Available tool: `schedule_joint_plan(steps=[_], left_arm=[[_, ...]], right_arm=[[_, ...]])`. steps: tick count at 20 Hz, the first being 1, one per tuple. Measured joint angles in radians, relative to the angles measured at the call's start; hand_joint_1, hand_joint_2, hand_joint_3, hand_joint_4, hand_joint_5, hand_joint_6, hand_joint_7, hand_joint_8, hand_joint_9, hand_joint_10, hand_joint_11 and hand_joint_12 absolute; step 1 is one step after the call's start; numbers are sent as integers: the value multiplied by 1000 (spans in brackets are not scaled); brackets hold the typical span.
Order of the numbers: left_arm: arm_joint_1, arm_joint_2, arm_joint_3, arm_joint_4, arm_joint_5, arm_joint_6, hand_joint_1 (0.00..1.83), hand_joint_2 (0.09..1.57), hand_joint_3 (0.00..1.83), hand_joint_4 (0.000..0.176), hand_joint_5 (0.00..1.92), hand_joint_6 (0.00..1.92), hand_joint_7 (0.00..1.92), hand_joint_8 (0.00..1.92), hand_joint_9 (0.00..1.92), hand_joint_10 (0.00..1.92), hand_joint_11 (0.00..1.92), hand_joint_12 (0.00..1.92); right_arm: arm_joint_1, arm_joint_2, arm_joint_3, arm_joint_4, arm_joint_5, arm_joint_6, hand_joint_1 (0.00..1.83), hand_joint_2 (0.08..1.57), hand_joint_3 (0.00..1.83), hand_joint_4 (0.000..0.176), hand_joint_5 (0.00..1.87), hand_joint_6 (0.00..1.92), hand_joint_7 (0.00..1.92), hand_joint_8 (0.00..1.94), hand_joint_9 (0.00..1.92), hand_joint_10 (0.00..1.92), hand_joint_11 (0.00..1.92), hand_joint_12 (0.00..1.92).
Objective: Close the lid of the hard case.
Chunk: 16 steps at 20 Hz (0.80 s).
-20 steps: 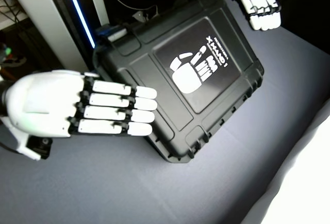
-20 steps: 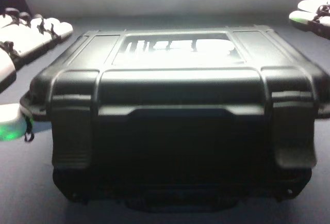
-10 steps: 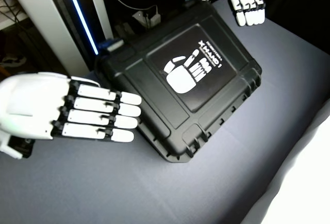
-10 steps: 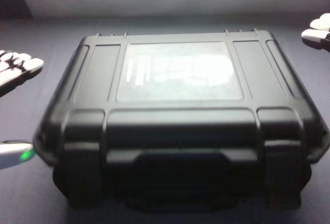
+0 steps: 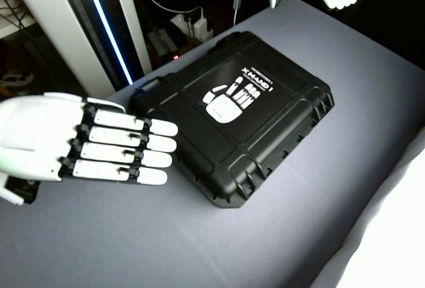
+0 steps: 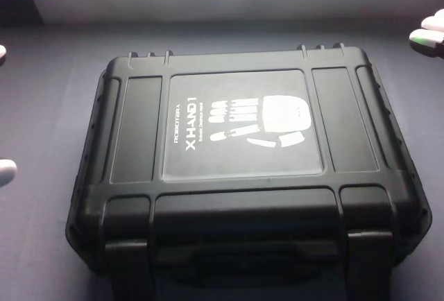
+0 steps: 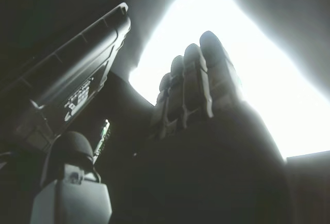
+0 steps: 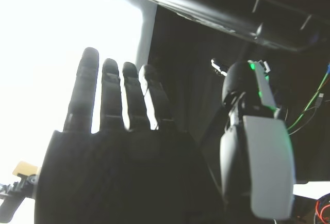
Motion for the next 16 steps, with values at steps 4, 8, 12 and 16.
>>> schedule_joint_plan(steps=[4,8,12,16], left_arm=[[-37,-57,42,-27,-20,-31,94,1207,0,0,13,1,17,2,6,0,0,22],[-157,-130,100,-35,-4,-47,162,1192,0,0,38,5,50,11,15,5,5,2],[-335,-218,178,14,66,-54,79,1185,0,0,37,4,65,8,32,5,17,13],[-413,-261,195,58,54,-59,76,1164,0,0,65,5,66,2,19,4,3,1]], right_arm=[[15,-45,21,10,26,0,438,1159,3,0,59,5,4,1,0,0,0,0],[27,-89,53,40,63,0,369,1143,0,10,79,10,43,16,3,1,0,0],[27,-140,86,108,102,-1,488,1160,1,16,110,11,64,9,10,3,2,1],[28,-174,91,224,259,-19,461,1197,15,0,147,9,101,8,22,0,41,18]])
